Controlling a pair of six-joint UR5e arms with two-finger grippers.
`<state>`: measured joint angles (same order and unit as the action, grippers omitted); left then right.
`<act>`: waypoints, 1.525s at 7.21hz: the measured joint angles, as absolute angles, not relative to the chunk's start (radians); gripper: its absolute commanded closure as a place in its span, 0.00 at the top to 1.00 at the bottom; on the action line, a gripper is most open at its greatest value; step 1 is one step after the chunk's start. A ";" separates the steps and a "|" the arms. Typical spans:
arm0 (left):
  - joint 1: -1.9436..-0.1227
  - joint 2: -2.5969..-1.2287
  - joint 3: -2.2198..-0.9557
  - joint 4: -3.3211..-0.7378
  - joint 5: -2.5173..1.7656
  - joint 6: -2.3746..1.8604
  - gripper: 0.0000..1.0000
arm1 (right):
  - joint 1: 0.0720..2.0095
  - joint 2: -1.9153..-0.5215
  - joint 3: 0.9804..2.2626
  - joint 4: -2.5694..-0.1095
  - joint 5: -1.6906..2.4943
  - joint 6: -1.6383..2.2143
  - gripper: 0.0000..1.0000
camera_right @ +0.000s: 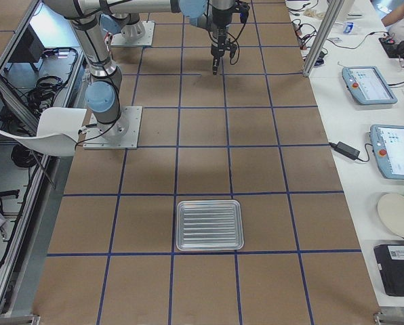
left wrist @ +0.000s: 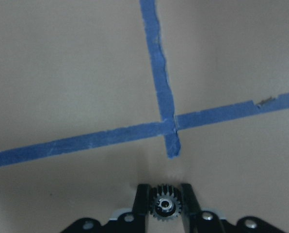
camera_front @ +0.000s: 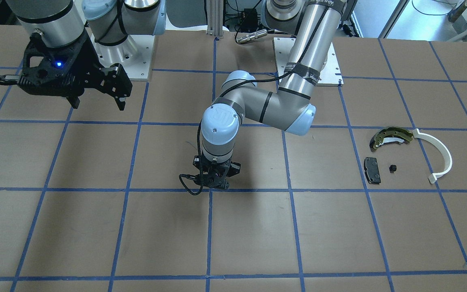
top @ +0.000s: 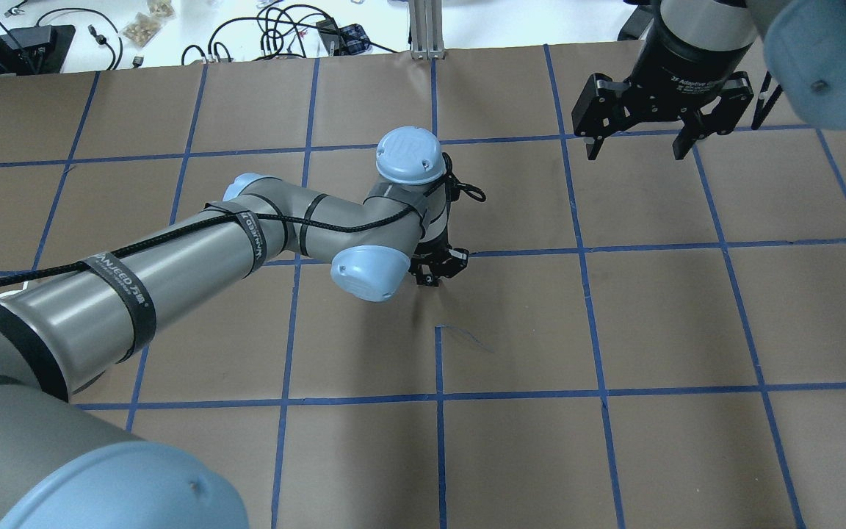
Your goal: Place bearing gear from tray to pile
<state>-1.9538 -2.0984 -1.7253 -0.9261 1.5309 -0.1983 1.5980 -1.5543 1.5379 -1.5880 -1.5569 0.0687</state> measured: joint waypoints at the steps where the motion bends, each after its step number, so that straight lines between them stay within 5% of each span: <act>1: -1.933 -2.077 -1.714 -0.954 1.532 -0.193 0.00 | 1.597 -1.554 1.539 -1.587 -1.556 0.069 1.00; 6: -1.512 -1.977 -1.493 -1.379 1.628 0.181 0.00 | 1.597 -1.538 1.538 -1.586 -1.545 0.071 1.00; 11: -1.044 -1.996 -1.515 -1.392 1.672 0.552 0.00 | 1.596 -1.537 1.536 -1.586 -1.545 0.071 1.00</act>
